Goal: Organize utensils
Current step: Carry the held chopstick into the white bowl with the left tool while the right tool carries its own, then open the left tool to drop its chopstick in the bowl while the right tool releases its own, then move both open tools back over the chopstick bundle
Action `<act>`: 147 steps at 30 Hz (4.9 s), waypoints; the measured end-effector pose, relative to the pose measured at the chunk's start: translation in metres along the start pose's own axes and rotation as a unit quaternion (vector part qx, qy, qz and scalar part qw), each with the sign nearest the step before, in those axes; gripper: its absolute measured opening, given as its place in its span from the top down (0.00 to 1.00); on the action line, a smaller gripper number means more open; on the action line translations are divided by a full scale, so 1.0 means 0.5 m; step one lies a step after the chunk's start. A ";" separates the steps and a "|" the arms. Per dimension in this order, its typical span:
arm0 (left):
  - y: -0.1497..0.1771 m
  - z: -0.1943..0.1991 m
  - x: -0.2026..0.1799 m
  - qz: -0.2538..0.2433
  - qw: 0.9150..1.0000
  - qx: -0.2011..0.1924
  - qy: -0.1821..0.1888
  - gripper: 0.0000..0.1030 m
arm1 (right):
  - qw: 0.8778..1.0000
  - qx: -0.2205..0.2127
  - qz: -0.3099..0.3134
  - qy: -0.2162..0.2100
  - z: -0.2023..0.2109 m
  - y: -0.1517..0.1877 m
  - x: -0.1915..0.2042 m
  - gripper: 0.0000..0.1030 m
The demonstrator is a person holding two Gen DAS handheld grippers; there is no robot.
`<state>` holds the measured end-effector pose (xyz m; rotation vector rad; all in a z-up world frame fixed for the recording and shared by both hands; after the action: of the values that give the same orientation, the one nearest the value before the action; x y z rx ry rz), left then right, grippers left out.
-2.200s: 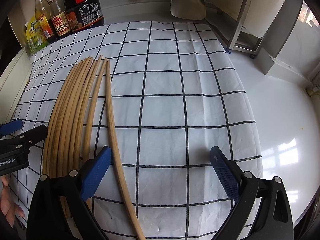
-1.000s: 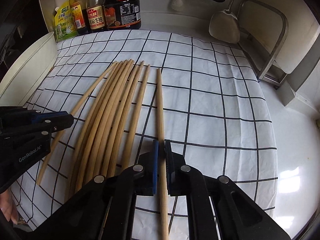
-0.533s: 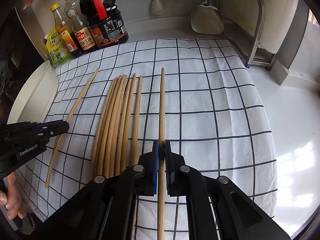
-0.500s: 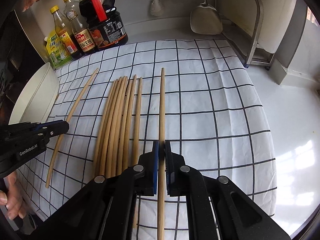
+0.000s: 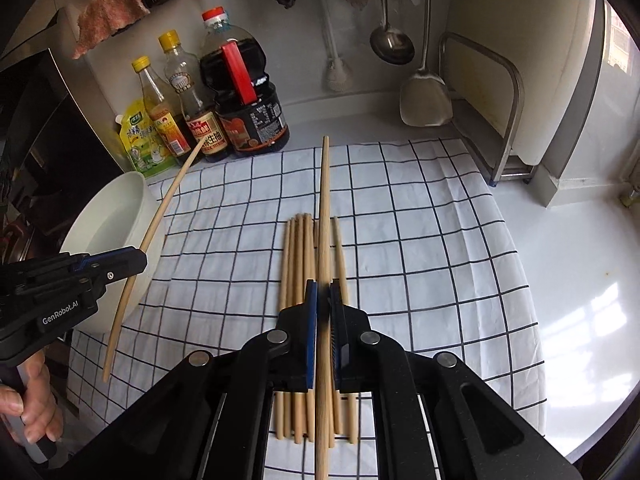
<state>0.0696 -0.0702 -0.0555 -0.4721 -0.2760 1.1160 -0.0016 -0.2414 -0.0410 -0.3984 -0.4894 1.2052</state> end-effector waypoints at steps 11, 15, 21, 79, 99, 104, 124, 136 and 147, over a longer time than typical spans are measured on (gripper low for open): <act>-0.004 0.103 0.116 0.008 0.999 -0.047 0.009 0.93 | 0.999 -0.026 0.021 -0.019 0.036 -0.027 0.153 0.94; -0.010 0.135 0.178 0.022 0.997 -0.067 0.004 0.93 | 0.999 -0.021 0.035 -0.032 0.025 -0.041 0.219 0.94; -0.002 0.169 0.271 0.041 0.996 -0.083 -0.008 0.93 | 0.996 -0.016 0.069 -0.057 0.002 -0.067 0.336 0.94; 0.112 -0.002 0.570 0.139 0.987 0.024 -0.073 0.46 | 0.983 0.105 0.117 -0.096 -0.275 -0.053 0.586 0.80; 0.133 0.084 0.496 0.136 0.987 -0.006 -0.084 0.35 | 0.989 0.052 0.096 -0.101 -0.147 -0.018 0.515 0.65; 0.128 0.101 0.452 0.124 0.989 -0.012 -0.079 0.34 | 0.991 0.042 0.086 -0.096 -0.119 -0.010 0.469 0.65; 0.072 0.079 0.185 0.075 0.997 -0.017 -0.020 0.32 | 0.999 0.020 0.012 -0.028 -0.004 0.013 0.160 0.61; 0.044 0.023 0.044 0.044 0.999 -0.003 0.006 0.30 | 0.999 0.030 -0.015 0.017 -0.016 0.037 -0.007 0.60; 0.045 -0.059 -0.013 0.045 0.999 0.024 -0.002 0.30 | 0.999 0.041 -0.017 0.028 -0.056 0.052 -0.085 0.58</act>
<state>0.0619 -0.0750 -0.0920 -0.4438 -0.2330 1.2084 -0.0184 -0.2746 -0.0844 -0.3519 -0.3967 1.1749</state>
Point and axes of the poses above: each gripper's, at about its wrist camera, not at the fingertips, and z roughly against the way its jaws point, x to its left, y to its underside, the point moved 3 cm from there along -z, roughly the way its jaws point, and after that the axes turned 4 degrees about -z, right-handed, at the moved point
